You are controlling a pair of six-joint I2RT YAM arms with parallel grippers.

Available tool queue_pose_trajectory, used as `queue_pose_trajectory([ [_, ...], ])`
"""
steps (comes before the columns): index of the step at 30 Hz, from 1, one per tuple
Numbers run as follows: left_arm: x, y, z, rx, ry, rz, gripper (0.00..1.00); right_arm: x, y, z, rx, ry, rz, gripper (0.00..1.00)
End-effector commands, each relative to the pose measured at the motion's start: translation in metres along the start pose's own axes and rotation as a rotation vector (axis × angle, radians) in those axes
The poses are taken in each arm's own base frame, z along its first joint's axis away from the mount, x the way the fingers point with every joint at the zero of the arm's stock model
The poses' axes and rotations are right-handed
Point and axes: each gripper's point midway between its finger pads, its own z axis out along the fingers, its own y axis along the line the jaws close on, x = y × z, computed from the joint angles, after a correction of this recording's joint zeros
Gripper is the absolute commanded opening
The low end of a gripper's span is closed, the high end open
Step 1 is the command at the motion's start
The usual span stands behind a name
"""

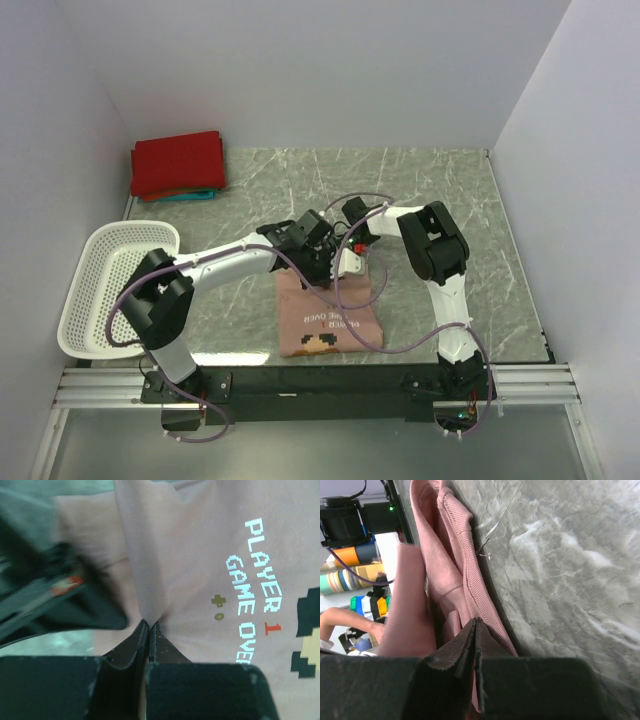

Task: Fold and stack the t-shirts
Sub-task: Fold the tshirt

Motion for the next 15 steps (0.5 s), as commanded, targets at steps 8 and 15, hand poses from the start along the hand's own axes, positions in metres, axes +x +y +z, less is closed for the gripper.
queue_pose_trajectory([
  [8,0.000,0.067,-0.008,-0.188,0.009,0.067,0.01,0.001,-0.011,0.001,0.033,-0.005,-0.034,0.06],
  [15,0.010,0.079,-0.001,-0.289,0.018,0.061,0.01,-0.017,-0.004,-0.010,0.066,-0.023,-0.093,0.06],
])
